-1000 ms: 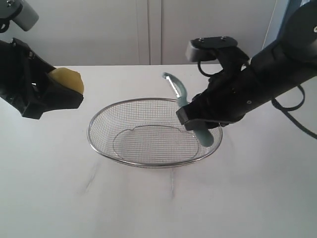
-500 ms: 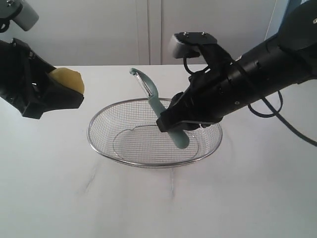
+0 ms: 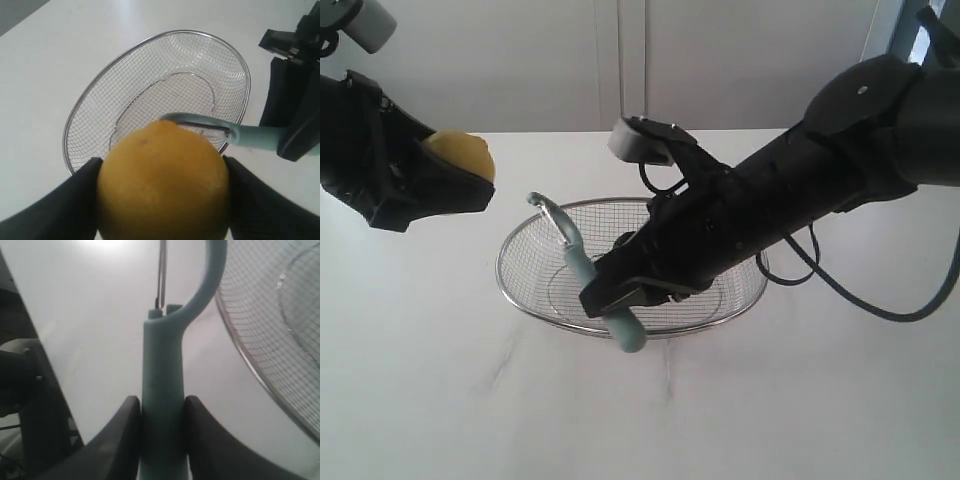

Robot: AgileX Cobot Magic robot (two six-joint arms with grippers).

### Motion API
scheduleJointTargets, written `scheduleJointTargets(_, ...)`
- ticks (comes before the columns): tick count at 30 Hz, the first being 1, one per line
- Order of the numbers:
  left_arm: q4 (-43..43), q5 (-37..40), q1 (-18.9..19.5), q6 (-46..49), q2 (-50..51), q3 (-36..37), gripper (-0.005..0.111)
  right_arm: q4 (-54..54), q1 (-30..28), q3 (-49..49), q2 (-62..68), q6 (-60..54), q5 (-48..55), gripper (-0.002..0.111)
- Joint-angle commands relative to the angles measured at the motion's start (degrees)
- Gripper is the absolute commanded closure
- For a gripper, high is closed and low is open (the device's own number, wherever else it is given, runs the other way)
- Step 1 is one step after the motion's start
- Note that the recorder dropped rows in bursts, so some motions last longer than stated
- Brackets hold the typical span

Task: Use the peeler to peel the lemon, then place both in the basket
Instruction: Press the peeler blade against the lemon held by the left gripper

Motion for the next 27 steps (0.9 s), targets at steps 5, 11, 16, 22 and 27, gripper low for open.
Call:
scheduleJointTargets(5,-6.9,0.4,-0.3,2.4,-0.2,0.6,0.107,8.6,0.2,-1.3,-0.2,-5.8,3.4,0.108)
scheduleJointTargets(11,-5.2,-0.9,-6.1,7.9,-0.1,1.3,0.107,9.2,0.2,-1.3,-0.1,-5.3,0.5,0.108)
scheduleJointTargets(16,1.8,-5.8,-8.9,4.4,-0.1,1.3,0.107,11.7,0.4,-1.3,2.3,-5.3,2.3,0.108)
scheduleJointTargets(22,2.9,-6.1,-8.9,4.6,-0.1,1.3,0.107,12.8,0.4,-1.3,2.6,-5.3,2.6,0.108)
scheduleJointTargets(27,2.9,-6.1,-8.9,4.4,-0.1,1.3,0.107,12.8,0.4,-1.3,2.6,-5.3,2.6,0.108)
